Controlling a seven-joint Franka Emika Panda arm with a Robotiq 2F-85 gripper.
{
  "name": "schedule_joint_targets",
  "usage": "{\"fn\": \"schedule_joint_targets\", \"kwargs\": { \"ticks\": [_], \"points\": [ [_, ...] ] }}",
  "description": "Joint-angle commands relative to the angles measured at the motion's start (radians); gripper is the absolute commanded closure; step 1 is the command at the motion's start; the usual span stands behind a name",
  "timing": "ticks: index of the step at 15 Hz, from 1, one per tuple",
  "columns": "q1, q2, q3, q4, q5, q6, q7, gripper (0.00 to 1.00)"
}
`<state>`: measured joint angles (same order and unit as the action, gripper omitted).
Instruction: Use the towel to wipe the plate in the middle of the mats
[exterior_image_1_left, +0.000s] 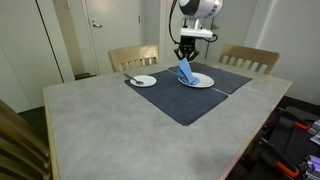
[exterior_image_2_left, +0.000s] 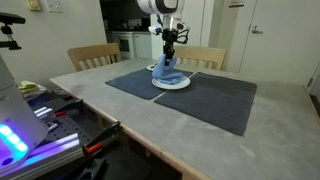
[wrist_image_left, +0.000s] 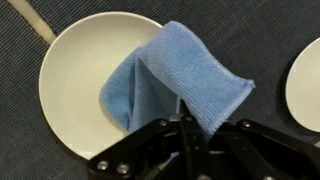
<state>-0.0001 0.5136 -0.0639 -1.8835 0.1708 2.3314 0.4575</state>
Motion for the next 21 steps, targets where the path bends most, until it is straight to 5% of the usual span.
{"fn": "schedule_joint_targets", "kwargs": {
  "ticks": [1,21],
  "points": [
    [0.008,0.0,-0.007,0.002,0.005,-0.002,-0.003,0.94],
    [0.005,0.004,-0.033,0.001,-0.008,0.005,0.01,0.98]
  ]
}}
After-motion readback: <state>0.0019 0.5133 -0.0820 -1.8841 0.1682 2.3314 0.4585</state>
